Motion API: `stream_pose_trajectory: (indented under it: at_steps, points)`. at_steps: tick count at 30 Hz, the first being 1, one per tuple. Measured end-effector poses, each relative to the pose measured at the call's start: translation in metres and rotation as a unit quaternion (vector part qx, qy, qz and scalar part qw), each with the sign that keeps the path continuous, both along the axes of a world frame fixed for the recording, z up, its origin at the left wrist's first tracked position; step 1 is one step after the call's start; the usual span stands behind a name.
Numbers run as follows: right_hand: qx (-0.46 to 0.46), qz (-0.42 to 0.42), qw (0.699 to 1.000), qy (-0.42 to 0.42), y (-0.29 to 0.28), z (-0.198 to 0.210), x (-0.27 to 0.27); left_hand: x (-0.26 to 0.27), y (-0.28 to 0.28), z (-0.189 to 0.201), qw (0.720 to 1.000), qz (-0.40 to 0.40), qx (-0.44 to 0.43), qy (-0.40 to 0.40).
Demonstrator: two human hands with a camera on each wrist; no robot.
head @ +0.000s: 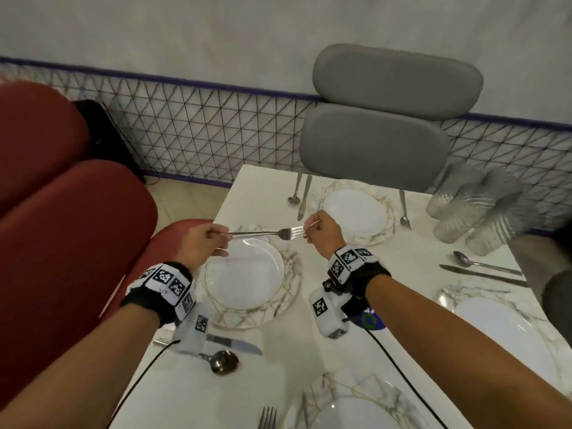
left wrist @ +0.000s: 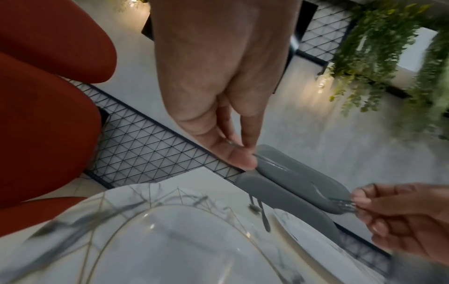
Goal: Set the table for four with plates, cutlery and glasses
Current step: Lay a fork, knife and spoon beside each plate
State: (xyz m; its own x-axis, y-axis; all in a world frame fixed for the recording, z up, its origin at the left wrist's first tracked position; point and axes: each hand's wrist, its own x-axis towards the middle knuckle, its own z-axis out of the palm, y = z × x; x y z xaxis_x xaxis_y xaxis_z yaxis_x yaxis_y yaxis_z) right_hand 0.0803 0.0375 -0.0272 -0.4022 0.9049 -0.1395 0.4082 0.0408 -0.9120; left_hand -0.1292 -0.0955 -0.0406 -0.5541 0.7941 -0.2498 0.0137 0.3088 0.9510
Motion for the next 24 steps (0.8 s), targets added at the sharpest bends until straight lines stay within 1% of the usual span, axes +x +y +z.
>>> stream_pose_trajectory:
  at_steps: [2,4,6,9,13,18,24]
  points:
    - [0.013,-0.010,1.000,0.007,0.010,-0.007,-0.020,-0.023,0.020,-0.011,1.000,0.018,-0.007,-0.023]
    - [0.020,-0.016,1.000,0.000,0.021,-0.018,-0.038,-0.044,0.038,-0.025,0.999,0.020,-0.026,-0.017]
    - [0.022,-0.027,0.999,-0.020,0.032,-0.031,-0.052,-0.058,0.054,-0.038,0.998,0.017,-0.051,0.016]
    - [0.026,-0.026,0.998,-0.046,0.046,-0.047,-0.067,-0.067,0.070,-0.050,0.991,-0.001,-0.079,0.105]
    - [0.035,0.003,0.996,-0.083,0.058,-0.067,-0.080,-0.078,0.087,-0.066,0.984,-0.016,-0.098,0.144]
    - [0.023,0.039,0.989,-0.144,0.062,-0.077,-0.082,-0.088,0.096,-0.076,0.982,-0.070,-0.124,0.124]
    - [0.046,0.077,0.979,-0.185,0.056,-0.086,-0.076,-0.096,0.100,-0.077,0.977,-0.126,-0.138,0.103]
